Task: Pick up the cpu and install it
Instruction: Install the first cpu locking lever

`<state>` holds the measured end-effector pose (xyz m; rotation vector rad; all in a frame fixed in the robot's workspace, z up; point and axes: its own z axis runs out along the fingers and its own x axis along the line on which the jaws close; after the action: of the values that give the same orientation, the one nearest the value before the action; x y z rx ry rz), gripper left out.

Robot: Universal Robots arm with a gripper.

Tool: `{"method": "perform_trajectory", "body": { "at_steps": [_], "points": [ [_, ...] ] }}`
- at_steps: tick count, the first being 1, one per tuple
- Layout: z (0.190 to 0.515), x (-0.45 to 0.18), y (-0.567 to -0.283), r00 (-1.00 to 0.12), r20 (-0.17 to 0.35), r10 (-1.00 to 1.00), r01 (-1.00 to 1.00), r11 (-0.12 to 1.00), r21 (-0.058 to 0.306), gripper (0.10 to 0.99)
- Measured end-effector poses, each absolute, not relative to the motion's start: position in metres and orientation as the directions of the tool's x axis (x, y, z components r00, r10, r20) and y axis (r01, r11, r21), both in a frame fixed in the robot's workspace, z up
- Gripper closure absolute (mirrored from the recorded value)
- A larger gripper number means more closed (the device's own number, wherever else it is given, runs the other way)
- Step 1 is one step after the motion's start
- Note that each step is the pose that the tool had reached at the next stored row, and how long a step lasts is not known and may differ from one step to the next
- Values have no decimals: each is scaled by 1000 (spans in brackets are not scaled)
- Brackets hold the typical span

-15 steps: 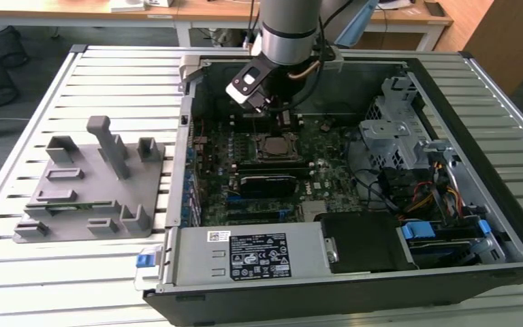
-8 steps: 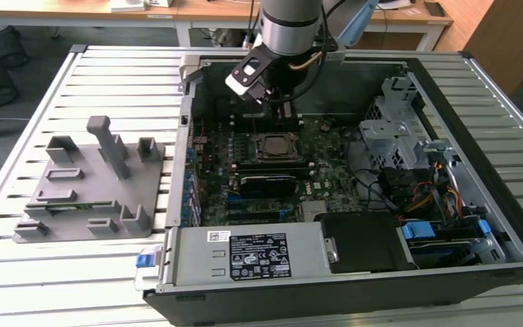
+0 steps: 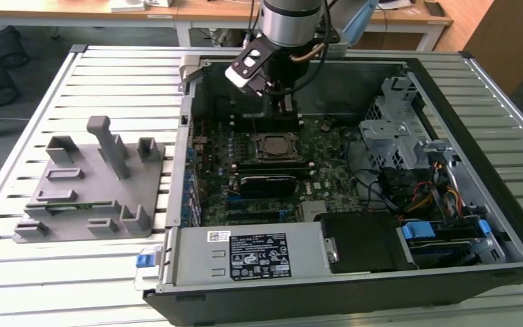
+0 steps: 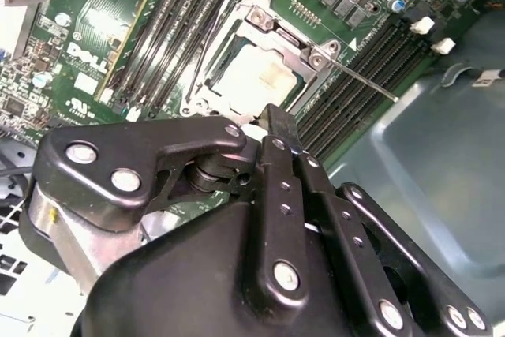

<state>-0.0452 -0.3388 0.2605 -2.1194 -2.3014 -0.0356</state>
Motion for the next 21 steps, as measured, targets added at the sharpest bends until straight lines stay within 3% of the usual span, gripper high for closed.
{"method": "perform_trajectory", "body": {
  "at_steps": [9,21],
  "points": [
    [275,-45,-339,-89,23,996,996,89,8,980],
    [275,-45,-339,-294,20,956,956,294,8,980]
  ]
}}
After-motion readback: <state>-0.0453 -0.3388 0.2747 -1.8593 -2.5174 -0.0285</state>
